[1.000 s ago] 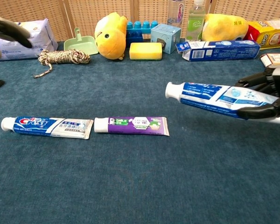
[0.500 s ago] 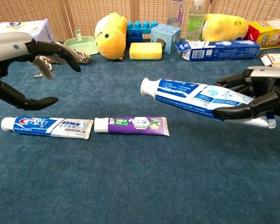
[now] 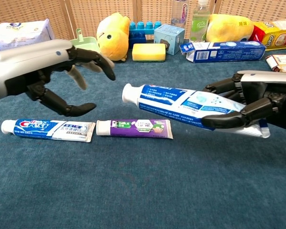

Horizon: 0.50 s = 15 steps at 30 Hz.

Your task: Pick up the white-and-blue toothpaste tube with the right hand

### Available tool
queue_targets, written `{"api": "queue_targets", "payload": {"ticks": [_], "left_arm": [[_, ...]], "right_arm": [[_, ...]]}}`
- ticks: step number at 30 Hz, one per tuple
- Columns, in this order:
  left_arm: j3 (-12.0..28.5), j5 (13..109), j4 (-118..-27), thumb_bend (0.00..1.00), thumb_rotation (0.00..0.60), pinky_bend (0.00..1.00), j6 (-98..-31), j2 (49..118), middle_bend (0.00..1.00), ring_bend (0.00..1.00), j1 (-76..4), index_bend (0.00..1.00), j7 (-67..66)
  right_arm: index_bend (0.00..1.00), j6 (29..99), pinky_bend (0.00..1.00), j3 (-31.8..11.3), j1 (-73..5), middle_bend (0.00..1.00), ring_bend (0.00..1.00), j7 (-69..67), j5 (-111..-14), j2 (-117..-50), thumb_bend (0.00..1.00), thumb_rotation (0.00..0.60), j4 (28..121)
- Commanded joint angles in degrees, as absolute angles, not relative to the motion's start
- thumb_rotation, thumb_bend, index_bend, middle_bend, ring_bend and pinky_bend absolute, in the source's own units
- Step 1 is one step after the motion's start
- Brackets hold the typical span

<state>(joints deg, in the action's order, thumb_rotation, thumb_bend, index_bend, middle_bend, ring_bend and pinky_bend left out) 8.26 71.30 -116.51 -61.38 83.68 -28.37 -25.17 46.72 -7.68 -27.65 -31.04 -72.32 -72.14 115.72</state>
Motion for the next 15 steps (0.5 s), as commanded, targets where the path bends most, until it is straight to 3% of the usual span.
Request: {"api": "queue_targets", "payload": {"ticks": [1,15], "left_arm": [[8.4,70.4,-116.5,0.32,0.6,0.31,-61.2,84.3,0.17,0.15,-29.1,0.29,-25.3],[8.1,67.1,-116.9,0.31,0.6,0.32,-60.5,86.0,0.17,0.15,-32.3,0.29,-25.2]], "right_arm": [[0.98,46.5,0.91,-7.5,-27.9,0.86,0.81,-30.7,-71.9,-72.3,0.41,0.6,116.0],[0.98,44.8,0.9,-7.6,-29.6,0.86,0.81,-30.1,-70.5,-72.8,0.41,0.6,117.0]]}}
